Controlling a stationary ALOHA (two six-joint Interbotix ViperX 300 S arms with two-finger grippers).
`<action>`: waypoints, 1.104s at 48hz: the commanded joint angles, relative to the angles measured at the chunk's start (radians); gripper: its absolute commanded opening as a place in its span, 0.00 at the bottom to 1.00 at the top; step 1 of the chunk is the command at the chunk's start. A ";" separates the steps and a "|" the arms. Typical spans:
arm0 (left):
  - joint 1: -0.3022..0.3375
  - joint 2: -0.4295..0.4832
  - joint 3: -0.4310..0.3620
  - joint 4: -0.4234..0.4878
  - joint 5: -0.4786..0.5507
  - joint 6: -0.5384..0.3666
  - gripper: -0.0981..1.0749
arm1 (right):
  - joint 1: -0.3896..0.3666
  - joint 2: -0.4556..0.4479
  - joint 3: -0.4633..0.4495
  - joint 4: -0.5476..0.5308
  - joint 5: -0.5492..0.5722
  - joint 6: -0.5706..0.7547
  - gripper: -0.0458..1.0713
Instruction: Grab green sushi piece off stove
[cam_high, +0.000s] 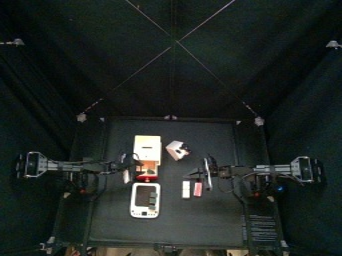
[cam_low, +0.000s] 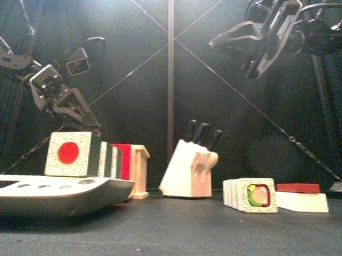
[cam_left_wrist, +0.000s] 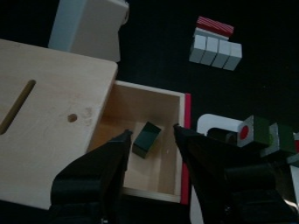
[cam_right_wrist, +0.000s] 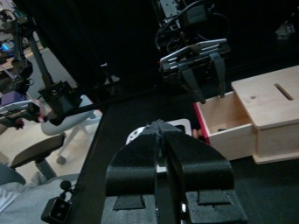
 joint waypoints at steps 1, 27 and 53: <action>-0.012 0.000 -0.032 0.000 -0.009 -0.002 0.78 | -0.005 -0.006 -0.015 0.003 -0.009 -0.002 0.38; -0.279 0.089 -0.115 -0.120 -0.009 -0.003 0.78 | -0.023 -0.006 -0.008 0.003 -0.009 0.000 0.38; -0.357 0.284 -0.187 -0.123 -0.009 0.000 0.78 | -0.021 -0.005 -0.008 0.003 -0.009 0.000 0.38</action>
